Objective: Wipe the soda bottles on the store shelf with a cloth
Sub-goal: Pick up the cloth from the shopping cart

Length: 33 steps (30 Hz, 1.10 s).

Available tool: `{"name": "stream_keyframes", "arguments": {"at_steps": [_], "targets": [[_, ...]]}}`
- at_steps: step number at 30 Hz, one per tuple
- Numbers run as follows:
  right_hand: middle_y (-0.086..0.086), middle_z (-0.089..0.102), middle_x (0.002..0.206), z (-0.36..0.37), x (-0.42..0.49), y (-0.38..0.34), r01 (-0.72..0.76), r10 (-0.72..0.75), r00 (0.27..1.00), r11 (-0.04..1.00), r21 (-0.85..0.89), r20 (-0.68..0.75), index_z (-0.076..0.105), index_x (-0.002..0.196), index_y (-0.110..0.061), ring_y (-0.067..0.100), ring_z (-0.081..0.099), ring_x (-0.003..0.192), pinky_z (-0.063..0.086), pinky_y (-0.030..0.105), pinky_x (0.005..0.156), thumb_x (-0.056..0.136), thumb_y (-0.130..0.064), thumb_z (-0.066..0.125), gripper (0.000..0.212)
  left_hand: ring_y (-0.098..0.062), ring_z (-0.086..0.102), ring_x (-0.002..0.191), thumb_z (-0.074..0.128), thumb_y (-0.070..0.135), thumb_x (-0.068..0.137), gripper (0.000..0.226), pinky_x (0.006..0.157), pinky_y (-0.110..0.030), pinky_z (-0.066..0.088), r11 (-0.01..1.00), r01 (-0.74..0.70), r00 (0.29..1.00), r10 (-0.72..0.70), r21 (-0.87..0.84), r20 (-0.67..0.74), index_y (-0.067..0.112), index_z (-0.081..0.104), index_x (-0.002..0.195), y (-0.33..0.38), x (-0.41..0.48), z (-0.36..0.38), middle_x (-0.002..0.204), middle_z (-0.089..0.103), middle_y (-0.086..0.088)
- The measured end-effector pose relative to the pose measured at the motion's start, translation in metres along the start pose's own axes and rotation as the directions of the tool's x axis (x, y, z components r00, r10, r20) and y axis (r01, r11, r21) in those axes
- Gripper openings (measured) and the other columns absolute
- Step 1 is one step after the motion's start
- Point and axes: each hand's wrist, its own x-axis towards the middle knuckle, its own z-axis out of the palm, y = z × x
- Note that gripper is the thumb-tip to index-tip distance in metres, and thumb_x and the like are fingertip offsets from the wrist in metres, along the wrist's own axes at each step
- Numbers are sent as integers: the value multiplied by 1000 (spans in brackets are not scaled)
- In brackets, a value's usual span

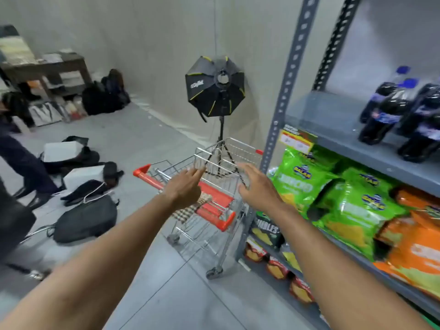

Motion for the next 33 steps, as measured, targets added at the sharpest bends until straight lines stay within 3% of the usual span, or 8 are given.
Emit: {"name": "stream_keyframes", "arguments": {"at_steps": [5,11,16,19,23,26,30,33], "targets": [[1,45,152,87,32,-44,-105,83,946,993,55,314,40,147,-29,22,46,137,41,41,113,82,-24,52,66,-31,54,120,45,55,90,66,98,-47,49,993,25,982,-46,114,182,21,38,146,-66,-2,47,137,57,-10],[3,60,131,151,57,-62,-165,159,861,986,-29,483,53,131,-21,28,60,115,53,38,94,75,-2,68,61,-36,34,140,40,84,73,103,114,-55,28,993,21,974,-47,120,221,16,30,150,-71,0,109,151,43,-10],[2,65,118,176,65,-52,-169,188,825,982,-84,534,45,131,-27,28,64,100,57,43,82,80,0,59,59,-35,7,155,41,33,98,73,123,-53,9,982,35,960,-85,185,267,9,8,158,-67,-2,128,169,14,-11],[2,67,115,182,67,-43,-187,198,812,979,-77,550,39,134,-32,28,65,97,58,43,78,79,0,59,67,-32,16,154,38,12,99,60,124,-46,13,996,8,959,-31,84,281,7,19,156,-72,5,118,167,23,-11],[2,69,119,174,68,-38,-243,200,880,969,47,430,41,136,-37,25,66,103,57,42,84,85,-21,71,61,-26,61,115,53,11,91,35,92,-42,54,992,-8,979,33,-127,202,18,56,125,-75,25,74,131,64,-4],[0,70,118,151,68,-38,-279,223,932,945,172,286,49,137,-33,18,66,99,54,33,80,87,-18,69,56,-23,65,96,53,9,90,26,75,-36,52,956,2,994,31,-294,107,17,61,114,-67,45,26,111,69,-3],[4,72,89,99,64,-30,-323,289,944,904,280,159,65,101,-22,25,68,77,54,41,62,90,-23,65,11,-24,67,97,56,13,93,25,82,-32,53,874,-122,990,72,-470,-124,17,62,117,-47,71,-27,107,74,-4],[6,54,69,40,44,-25,-303,326,945,870,389,7,59,88,-5,15,49,59,36,35,56,92,-47,64,42,-16,70,96,64,20,95,14,88,-35,55,683,-250,968,169,-686,-184,20,66,109,-10,88,-60,101,76,2]]}}
